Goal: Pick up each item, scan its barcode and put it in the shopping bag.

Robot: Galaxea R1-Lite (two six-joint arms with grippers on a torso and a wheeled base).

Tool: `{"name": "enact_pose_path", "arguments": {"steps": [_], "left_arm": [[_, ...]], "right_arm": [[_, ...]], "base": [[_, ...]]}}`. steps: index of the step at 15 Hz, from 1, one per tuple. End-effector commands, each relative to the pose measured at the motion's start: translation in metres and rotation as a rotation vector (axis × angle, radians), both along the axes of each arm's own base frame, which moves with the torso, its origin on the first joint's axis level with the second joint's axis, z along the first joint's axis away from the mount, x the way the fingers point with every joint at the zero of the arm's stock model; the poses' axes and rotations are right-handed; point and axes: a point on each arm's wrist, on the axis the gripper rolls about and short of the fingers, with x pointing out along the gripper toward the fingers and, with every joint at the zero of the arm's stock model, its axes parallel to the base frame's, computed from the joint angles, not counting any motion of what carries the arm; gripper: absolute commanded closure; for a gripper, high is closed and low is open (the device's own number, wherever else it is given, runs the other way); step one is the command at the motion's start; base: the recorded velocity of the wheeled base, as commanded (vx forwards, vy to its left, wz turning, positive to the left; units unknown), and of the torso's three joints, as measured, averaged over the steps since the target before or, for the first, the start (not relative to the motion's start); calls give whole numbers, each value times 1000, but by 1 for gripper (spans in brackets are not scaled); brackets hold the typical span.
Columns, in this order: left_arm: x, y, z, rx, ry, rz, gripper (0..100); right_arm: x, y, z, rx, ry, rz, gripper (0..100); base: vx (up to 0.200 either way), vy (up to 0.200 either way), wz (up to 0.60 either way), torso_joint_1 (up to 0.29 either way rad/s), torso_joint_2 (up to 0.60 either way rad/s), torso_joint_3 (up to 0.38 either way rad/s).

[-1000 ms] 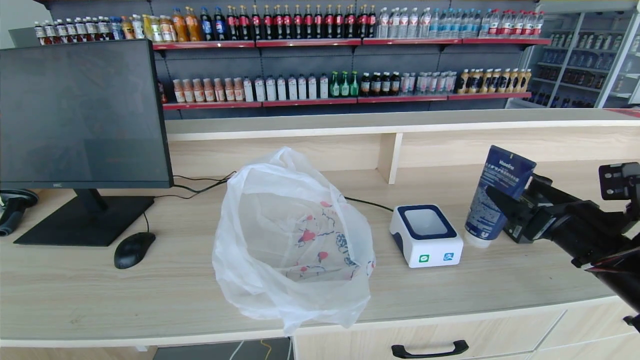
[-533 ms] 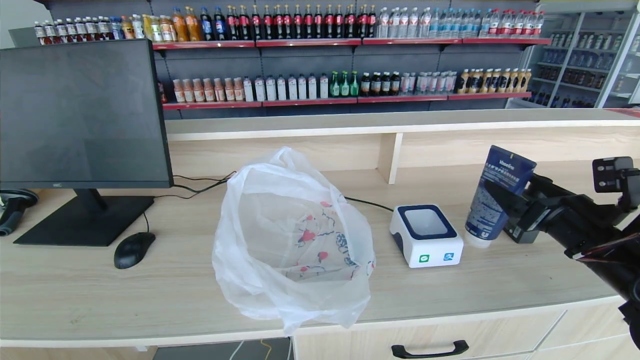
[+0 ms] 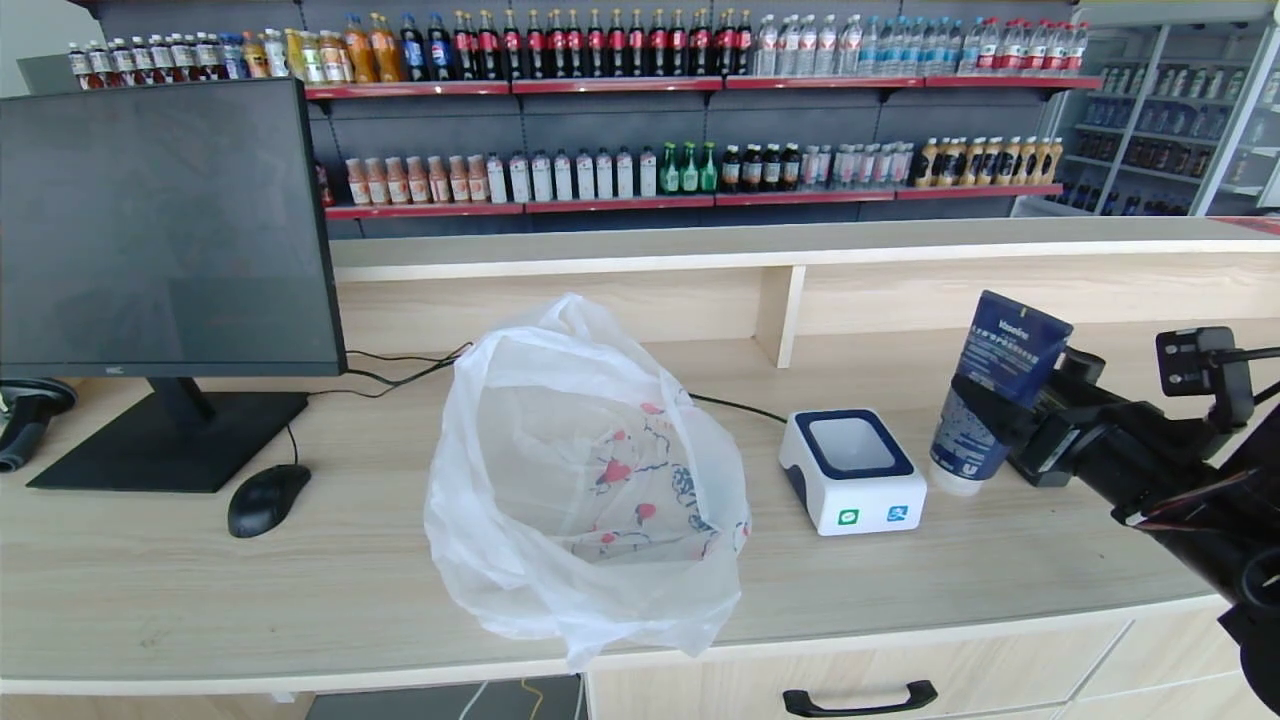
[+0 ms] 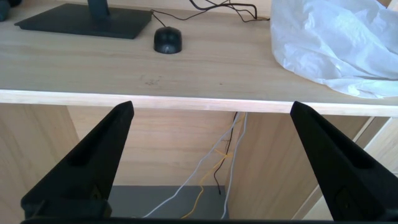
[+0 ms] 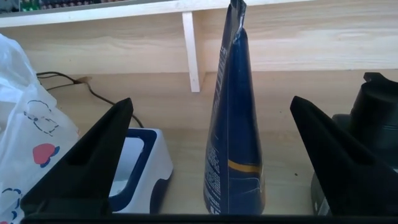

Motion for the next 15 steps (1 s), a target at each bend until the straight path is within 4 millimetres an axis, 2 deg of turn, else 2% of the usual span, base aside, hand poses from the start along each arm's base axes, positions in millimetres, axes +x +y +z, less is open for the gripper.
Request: {"name": "enact_pose_path", "arguments": {"steps": [1, 15], "left_arm": [[0, 0, 0, -1, 0, 1, 0], [0, 0, 0, 1, 0, 1, 0]], "right_arm": [[-1, 2, -1, 0, 4, 8, 0], [2, 8, -17, -1, 71, 29, 0]], "base": [[0, 0, 0, 0, 0, 0], [0, 0, 0, 0, 0, 0]]}}
